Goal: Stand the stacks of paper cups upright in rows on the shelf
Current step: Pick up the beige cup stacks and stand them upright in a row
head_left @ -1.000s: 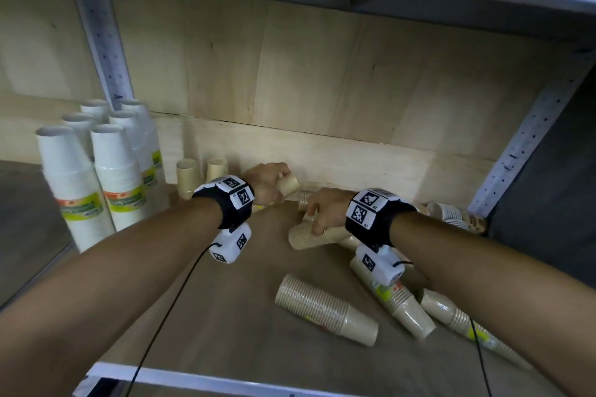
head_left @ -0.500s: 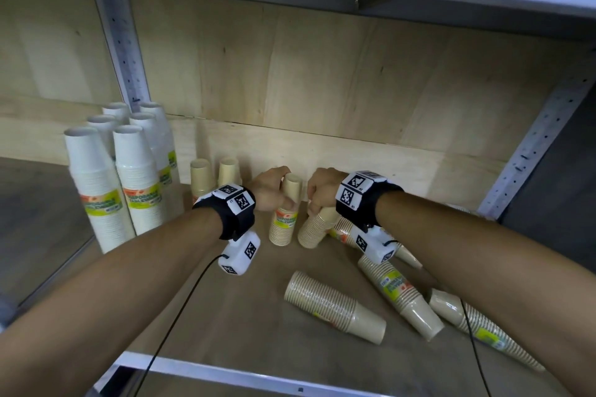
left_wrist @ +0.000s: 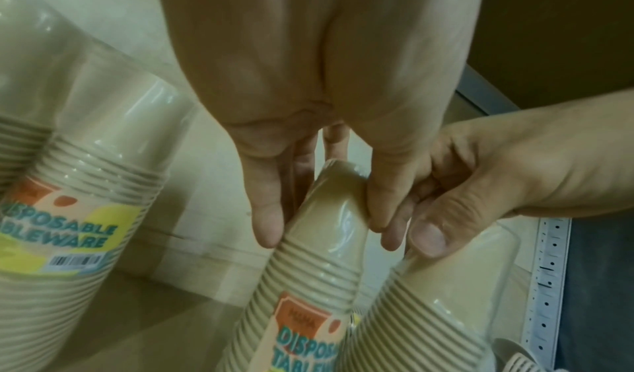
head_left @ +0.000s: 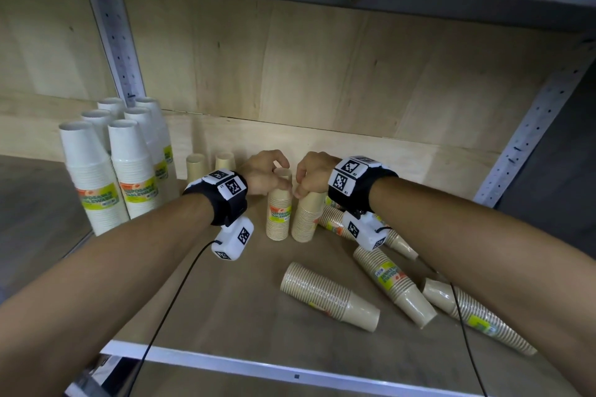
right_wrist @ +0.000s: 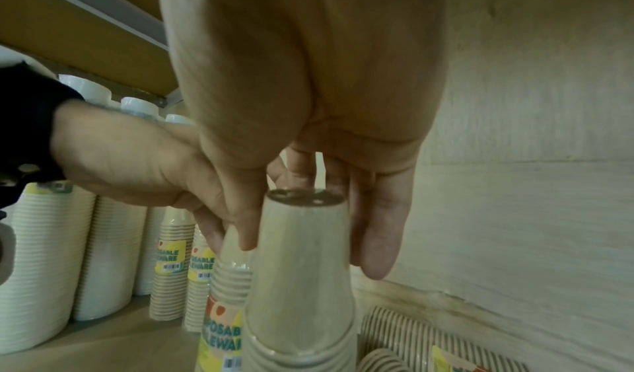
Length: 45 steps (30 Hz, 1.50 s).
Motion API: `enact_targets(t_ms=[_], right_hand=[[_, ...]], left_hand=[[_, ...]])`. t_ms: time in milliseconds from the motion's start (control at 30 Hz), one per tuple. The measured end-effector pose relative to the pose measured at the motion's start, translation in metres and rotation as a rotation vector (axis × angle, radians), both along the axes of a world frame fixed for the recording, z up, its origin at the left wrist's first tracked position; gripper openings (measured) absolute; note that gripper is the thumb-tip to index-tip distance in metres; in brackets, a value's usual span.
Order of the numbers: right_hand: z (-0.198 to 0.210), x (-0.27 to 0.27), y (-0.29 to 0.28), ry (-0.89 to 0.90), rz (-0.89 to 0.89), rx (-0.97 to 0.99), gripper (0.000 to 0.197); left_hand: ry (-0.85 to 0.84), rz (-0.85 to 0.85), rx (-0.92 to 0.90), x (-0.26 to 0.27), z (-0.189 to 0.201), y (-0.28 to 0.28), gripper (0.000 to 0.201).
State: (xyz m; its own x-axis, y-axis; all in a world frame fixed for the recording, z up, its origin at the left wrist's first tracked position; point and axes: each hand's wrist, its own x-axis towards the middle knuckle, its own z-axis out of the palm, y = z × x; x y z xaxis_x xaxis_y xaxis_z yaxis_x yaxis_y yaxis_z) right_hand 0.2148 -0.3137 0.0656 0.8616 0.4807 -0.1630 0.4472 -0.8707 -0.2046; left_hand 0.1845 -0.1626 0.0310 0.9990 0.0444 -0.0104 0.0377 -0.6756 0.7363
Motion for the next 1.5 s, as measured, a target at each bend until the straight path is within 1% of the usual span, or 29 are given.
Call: enact_targets(t_ms=[167, 333, 467, 667, 867, 967, 1067, 1167, 1333, 1500], right_hand=[[0.002, -0.002, 0.001, -0.012, 0.010, 0.006, 0.038], [0.004, -0.004, 0.001, -0.045, 0.016, -0.008, 0.040], [0.002, -0.001, -0.001, -0.058, 0.044, -0.034, 0.039], [-0.004, 0.004, 0.000, -0.058, 0.023, 0.048, 0.044], [-0.002, 0.000, 0.000, -0.041, 0.040, 0.032, 0.056], [-0.002, 0.000, 0.001, -0.049, 0.057, 0.000, 0.050], [-0.004, 0.000, 0.002, -0.080, 0.040, 0.023, 0.044], [-0.005, 0.000, 0.002, -0.087, 0.023, 0.026, 0.045], [0.000, -0.004, -0.001, -0.079, 0.060, 0.025, 0.051], [0.003, -0.003, -0.002, -0.086, 0.070, -0.002, 0.040]], left_hand=[[-0.047, 0.005, 0.037, 0.002, 0.007, 0.000, 0.035], [-0.073, -0.028, 0.136, 0.002, 0.009, -0.003, 0.028], [-0.072, -0.042, 0.218, 0.001, 0.011, -0.004, 0.029], [-0.091, -0.048, 0.242, -0.002, 0.009, -0.002, 0.028], [-0.107, -0.047, 0.208, -0.004, 0.007, -0.001, 0.025], [-0.108, -0.046, 0.215, -0.005, 0.008, -0.003, 0.027], [-0.110, -0.049, 0.220, -0.007, 0.009, -0.004, 0.028], [-0.105, -0.049, 0.226, -0.008, 0.010, -0.005, 0.028], [-0.099, -0.051, 0.250, -0.008, 0.011, -0.006, 0.028], [-0.106, -0.062, 0.265, -0.008, 0.013, -0.008, 0.028]])
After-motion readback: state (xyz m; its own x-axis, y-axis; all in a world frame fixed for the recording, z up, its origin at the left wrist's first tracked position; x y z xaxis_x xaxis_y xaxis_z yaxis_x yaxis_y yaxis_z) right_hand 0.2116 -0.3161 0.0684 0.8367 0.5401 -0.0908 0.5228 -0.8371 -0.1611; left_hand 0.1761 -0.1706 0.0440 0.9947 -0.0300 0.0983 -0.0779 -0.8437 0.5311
